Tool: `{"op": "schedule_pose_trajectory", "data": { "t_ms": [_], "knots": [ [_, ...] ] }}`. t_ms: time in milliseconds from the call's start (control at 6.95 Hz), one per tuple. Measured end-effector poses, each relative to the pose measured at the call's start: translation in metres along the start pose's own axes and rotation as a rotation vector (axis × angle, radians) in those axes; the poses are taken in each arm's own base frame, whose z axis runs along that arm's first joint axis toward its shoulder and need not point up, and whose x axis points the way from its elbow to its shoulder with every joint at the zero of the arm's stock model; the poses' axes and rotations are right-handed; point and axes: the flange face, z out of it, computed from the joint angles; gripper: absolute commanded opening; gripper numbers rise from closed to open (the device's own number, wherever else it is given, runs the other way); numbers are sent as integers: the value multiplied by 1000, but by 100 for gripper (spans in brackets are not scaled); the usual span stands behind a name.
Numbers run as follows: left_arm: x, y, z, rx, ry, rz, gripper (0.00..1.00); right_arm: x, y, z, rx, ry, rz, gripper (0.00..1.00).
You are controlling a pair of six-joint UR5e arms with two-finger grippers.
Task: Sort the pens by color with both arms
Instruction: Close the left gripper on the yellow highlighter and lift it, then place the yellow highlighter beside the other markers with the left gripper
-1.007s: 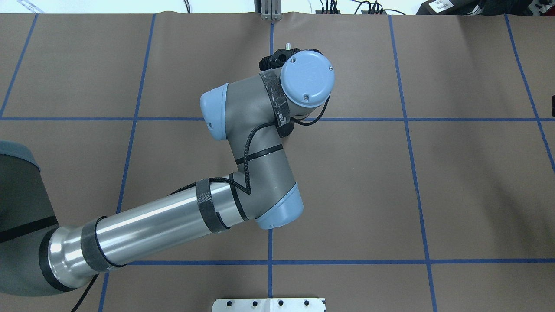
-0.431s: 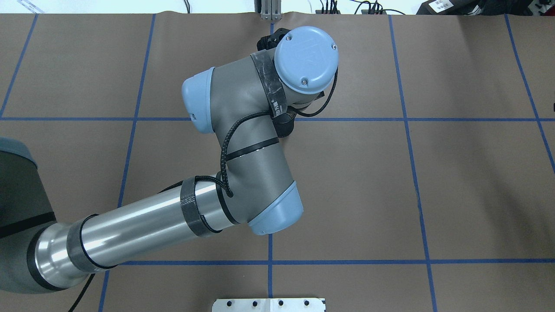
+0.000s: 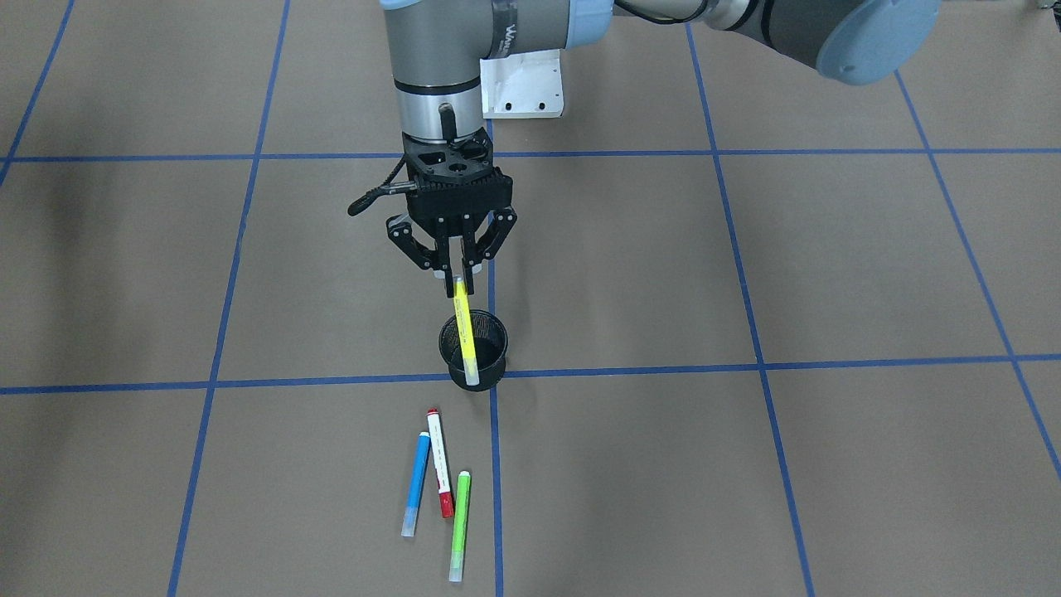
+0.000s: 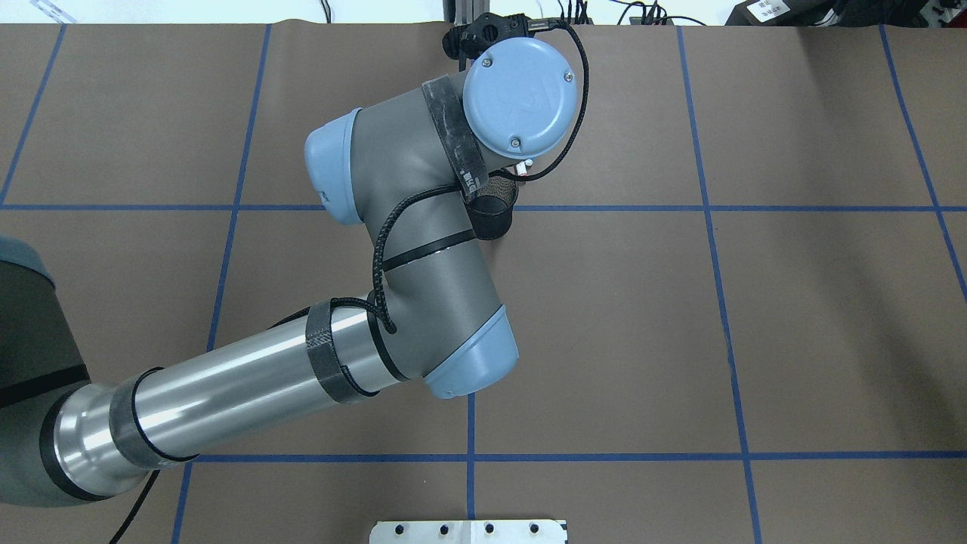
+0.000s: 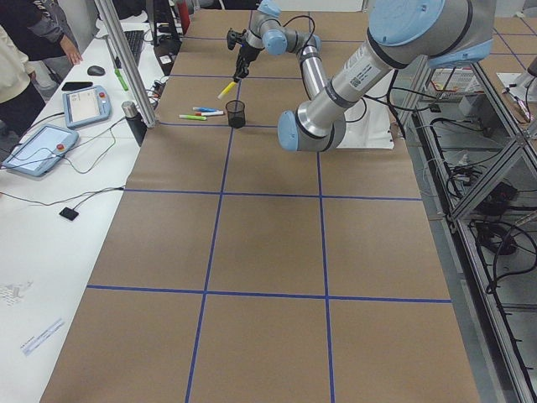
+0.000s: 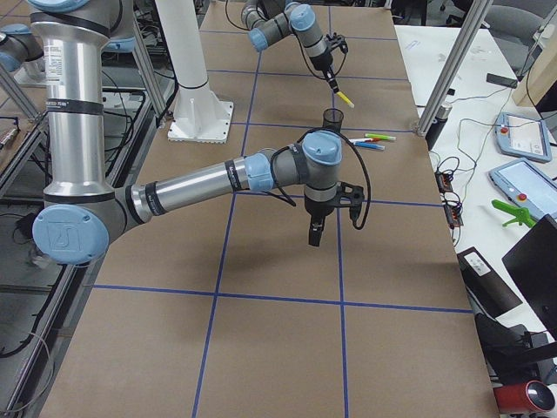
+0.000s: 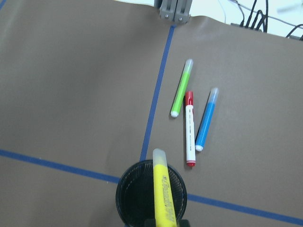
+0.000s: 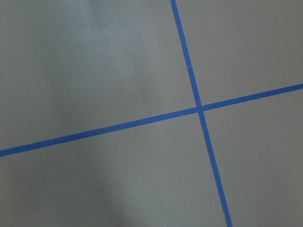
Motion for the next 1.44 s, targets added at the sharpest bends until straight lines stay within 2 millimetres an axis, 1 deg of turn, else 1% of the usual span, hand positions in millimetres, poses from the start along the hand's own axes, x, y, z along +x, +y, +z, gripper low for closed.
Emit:
{"op": "schedule_pose_trajectory", "data": {
  "t_ms": [144,288,431,719,863,1007,1150,1294,1438],
  "knots": [
    [2,-4,23,72,22,-4,0,20,4,6,-12,14,-34,100],
    [1,-6,48,130,31,-4,0,36,6,9,-18,23,-48,100],
    [-2,-8,71,182,27,0,0,47,6,13,-24,30,-55,100],
    [-13,-16,111,264,9,9,0,60,3,22,-37,45,-76,100],
    [-20,-20,130,292,-1,8,0,66,4,24,-38,53,-77,100],
    [-27,-22,145,312,-15,9,72,70,4,23,-34,58,-76,100],
    [-31,-23,153,326,-25,10,100,71,3,21,-31,58,-78,100],
    [-31,-24,154,331,-27,16,100,69,1,18,-25,54,-78,100],
    [-31,-25,151,333,-22,29,100,68,2,14,-20,50,-74,100]
  ]
}}
